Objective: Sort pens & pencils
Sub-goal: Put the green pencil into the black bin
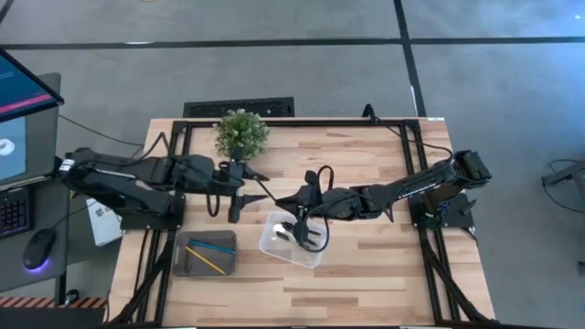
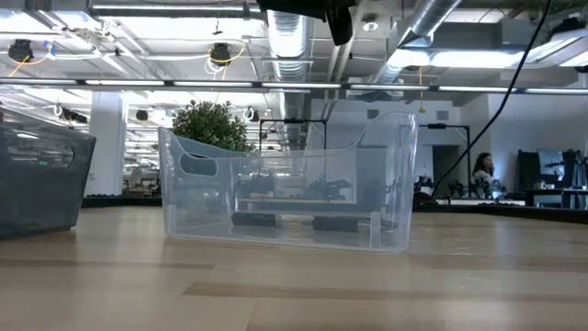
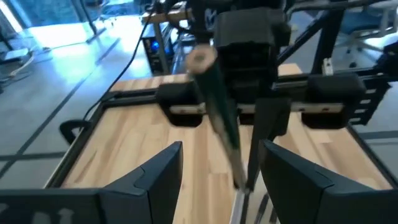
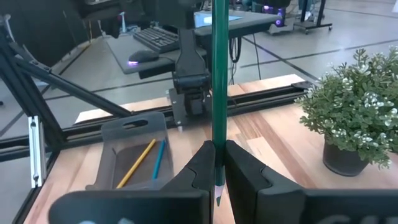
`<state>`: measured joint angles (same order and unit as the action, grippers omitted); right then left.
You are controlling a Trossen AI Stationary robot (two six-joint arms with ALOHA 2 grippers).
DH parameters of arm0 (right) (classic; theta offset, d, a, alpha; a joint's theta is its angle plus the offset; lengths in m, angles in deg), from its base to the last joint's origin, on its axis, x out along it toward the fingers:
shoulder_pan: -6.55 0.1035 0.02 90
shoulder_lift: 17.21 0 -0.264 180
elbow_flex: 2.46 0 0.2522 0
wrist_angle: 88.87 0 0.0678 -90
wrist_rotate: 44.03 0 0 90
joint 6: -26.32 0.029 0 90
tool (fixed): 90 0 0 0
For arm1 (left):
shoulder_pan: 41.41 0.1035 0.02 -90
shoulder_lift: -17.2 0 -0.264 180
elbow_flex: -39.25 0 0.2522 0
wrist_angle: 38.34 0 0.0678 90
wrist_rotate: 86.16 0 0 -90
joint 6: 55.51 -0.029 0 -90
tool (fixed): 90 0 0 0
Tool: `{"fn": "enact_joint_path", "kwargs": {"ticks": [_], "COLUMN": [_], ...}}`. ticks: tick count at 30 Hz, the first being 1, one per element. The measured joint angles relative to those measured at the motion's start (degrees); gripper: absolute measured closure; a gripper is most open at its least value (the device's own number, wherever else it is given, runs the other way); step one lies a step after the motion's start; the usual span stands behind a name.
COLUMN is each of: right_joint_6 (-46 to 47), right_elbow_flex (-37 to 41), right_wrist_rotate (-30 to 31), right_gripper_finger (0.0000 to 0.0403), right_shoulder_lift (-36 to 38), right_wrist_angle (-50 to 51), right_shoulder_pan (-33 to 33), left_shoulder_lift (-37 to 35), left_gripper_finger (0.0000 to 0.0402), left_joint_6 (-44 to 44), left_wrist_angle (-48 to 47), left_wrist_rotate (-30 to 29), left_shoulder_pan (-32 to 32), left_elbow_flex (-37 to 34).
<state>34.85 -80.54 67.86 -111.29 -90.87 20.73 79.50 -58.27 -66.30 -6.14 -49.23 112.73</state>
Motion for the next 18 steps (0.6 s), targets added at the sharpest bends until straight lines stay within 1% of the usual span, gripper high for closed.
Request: {"fn": "enact_joint_path", "kwargs": {"ticks": [2, 5, 7, 9, 12, 18], "right_joint_6": [0.0, 0.0, 0.0, -0.1, -0.1, -0.2], "right_elbow_flex": [0.0, 0.0, 0.0, 0.0, 0.0, 0.0], "right_wrist_rotate": [0.0, 0.0, 0.0, 0.0, 0.0, 0.6], "right_gripper_finger": [0.0354, 0.0354, 0.0354, 0.0354, 0.0354, 0.0354], "right_shoulder_lift": [0.0, 0.0, 0.0, 0.0, 0.0, 0.0], "right_wrist_angle": [0.3, 0.4, 0.6, 0.7, 0.8, 0.9], "right_shoulder_pan": [0.0, 0.0, 0.0, 0.0, 0.0, -0.1], "left_shoulder_lift": [1.2, 1.7, 1.6, 1.5, 1.2, 1.2], "left_gripper_finger": [0.0200, 0.0202, 0.0210, 0.0227, 0.0266, 0.0362], "left_joint_6": [-0.7, -0.8, -0.8, -0.9, -1.4, -2.6], "left_wrist_angle": [1.7, 1.2, 1.1, 1.1, 1.1, 0.7], "left_wrist_rotate": [1.1, 1.2, 1.0, 0.7, 0.7, 0.8], "left_shoulder_pan": [0.4, 0.8, 1.0, 0.9, 0.9, 0.9], "left_elbow_flex": [0.0, 0.0, 0.0, 0.0, 0.0, 0.0]}}
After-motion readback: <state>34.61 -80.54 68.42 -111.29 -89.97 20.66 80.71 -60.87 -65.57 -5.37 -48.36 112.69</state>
